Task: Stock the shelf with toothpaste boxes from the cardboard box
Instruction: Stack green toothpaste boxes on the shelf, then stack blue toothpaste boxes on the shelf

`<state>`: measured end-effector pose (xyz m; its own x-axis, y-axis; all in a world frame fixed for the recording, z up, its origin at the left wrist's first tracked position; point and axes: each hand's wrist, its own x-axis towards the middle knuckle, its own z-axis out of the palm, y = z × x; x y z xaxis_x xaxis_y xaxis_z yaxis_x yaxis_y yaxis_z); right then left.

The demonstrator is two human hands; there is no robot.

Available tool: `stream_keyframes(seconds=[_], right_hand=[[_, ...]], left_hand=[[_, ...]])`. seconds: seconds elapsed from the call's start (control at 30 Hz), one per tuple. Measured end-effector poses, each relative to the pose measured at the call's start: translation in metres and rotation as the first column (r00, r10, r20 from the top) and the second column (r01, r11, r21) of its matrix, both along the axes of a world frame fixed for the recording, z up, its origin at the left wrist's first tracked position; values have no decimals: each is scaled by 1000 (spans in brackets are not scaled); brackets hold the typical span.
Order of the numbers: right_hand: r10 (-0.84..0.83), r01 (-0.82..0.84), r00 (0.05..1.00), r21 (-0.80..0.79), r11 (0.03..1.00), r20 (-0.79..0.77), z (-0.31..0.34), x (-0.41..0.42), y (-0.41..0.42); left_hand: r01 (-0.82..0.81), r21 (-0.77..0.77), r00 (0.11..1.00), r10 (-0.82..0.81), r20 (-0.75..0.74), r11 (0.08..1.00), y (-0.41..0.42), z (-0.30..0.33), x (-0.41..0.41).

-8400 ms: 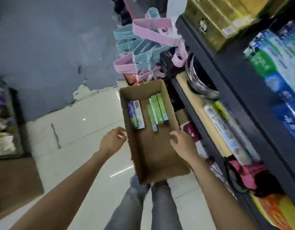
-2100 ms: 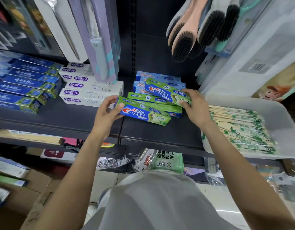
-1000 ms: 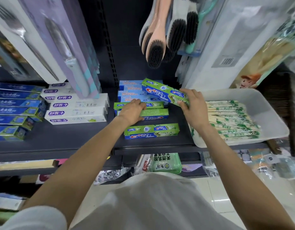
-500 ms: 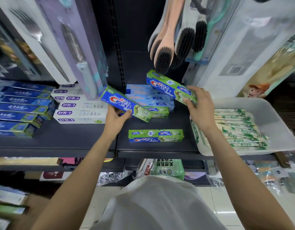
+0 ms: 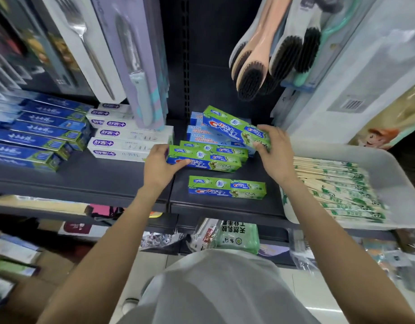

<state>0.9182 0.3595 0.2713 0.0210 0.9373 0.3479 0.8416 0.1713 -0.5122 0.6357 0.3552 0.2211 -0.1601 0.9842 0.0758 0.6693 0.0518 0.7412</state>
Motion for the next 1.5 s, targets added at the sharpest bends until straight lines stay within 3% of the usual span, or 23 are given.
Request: stream_keyframes(seconds=[0.1, 0.17, 0.27, 0.4, 0.53, 0.67, 0.83, 1.0, 1.13, 1.2, 1.27, 1.37, 1.43, 1.5], right_hand=[[-10, 5, 994, 39, 999, 108, -5, -22, 26], [6, -19, 971, 52, 998, 239, -10, -36, 51], [-33, 28, 918, 18, 999, 396, -24, -44, 87], [98, 6, 846, -193, 981, 524, -45, -49, 106], [101, -50, 941, -164, 985, 323, -32, -62, 83], [321, -279, 937, -258, 925, 138, -18, -53, 3], [409, -197, 765, -424, 884, 498, -36, -39, -40], [220, -130, 859, -219, 967, 462, -47, -55, -27], [141, -9, 839, -245, 969, 526, -44, -83, -31], [150, -56, 826, -186, 981, 543, -39, -104, -46], [268, -188, 821, -203, 961, 504, -32, -137, -64], [500, -365, 787, -381, 850, 362, -26, -211, -88], [616, -438, 741, -503, 745, 267, -31, -269, -102], [734, -521, 652, -591, 616, 189, -45, -330, -115]], left_hand=[[40, 19, 965, -34, -262, 999, 7, 0, 20], [59, 41, 941, -41, -337, 997, 8, -3, 27], [225, 144, 906, -153, -395, 964, 10, -14, 27], [305, 34, 888, -271, -372, 952, 9, -23, 23], [336, -56, 865, -331, -378, 940, 8, -18, 20], [409, 27, 864, -377, -334, 912, -12, -15, 15], [500, 46, 824, -458, -334, 865, -34, -26, 5], [303, 136, 942, -274, -196, 943, -54, -23, -6], [387, -166, 818, -421, -392, 907, -50, -18, -10], [377, -164, 843, -411, -347, 912, -47, -13, -13], [291, -40, 927, -292, -234, 956, -59, -7, -30], [69, 133, 990, -52, -128, 989, -110, -5, -93], [-97, 80, 992, 103, -73, 992, -156, -9, -155], [-261, -80, 965, 258, -46, 962, -208, -15, -223]])
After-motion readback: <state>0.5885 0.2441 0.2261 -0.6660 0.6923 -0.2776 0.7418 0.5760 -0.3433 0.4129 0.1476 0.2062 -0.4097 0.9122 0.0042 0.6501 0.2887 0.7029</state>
